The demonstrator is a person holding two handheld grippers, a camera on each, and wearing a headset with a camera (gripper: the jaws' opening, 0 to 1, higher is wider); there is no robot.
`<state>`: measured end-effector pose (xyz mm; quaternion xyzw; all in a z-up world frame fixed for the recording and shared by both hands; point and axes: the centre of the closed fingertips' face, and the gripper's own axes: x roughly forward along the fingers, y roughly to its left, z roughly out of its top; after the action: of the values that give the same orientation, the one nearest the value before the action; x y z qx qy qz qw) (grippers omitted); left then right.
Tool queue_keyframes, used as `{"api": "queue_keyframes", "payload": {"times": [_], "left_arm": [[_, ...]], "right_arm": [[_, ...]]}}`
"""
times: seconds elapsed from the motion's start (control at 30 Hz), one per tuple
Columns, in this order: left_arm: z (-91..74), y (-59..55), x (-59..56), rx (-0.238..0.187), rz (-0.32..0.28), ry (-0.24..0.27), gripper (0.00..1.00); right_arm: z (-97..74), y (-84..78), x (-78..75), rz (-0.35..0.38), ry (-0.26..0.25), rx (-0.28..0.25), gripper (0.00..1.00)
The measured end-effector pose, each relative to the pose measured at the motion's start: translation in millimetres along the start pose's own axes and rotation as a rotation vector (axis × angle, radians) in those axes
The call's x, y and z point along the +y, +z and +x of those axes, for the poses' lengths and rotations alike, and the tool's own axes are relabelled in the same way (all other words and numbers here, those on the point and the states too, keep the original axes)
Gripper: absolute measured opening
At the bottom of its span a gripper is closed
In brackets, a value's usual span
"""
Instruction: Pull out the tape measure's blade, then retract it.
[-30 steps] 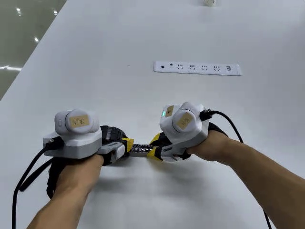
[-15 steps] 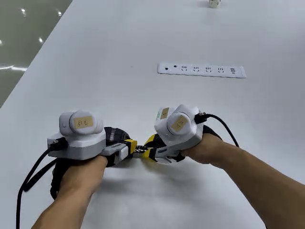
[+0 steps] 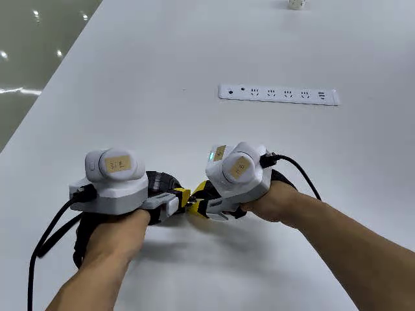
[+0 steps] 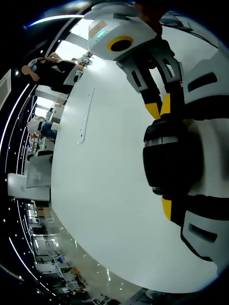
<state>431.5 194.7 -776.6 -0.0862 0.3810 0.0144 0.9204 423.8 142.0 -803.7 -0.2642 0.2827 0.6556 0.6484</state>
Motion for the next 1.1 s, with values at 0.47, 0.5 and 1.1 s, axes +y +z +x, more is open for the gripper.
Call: {"api": "queue_keyframes", "payload": {"times": [0.47,0.5,1.1], "left_arm": [[-0.5,-1.8,-0.7,0.002,-0.005,0.001,0.59],[-0.7,-2.0,-1.1,0.002,-0.004,0.001,0.59],[-1.3,0.1,-1.5,0.007,0.001,-0.003,0.61]], "right_arm": [[1.9,1.6,1.1,-0.014,0.005,-0.004,0.11],[2.1,1.7,1.1,-0.016,0.004,-0.004,0.11],[1.5,2.6,-0.3,-0.021,0.002,0.003,0.13]]}}
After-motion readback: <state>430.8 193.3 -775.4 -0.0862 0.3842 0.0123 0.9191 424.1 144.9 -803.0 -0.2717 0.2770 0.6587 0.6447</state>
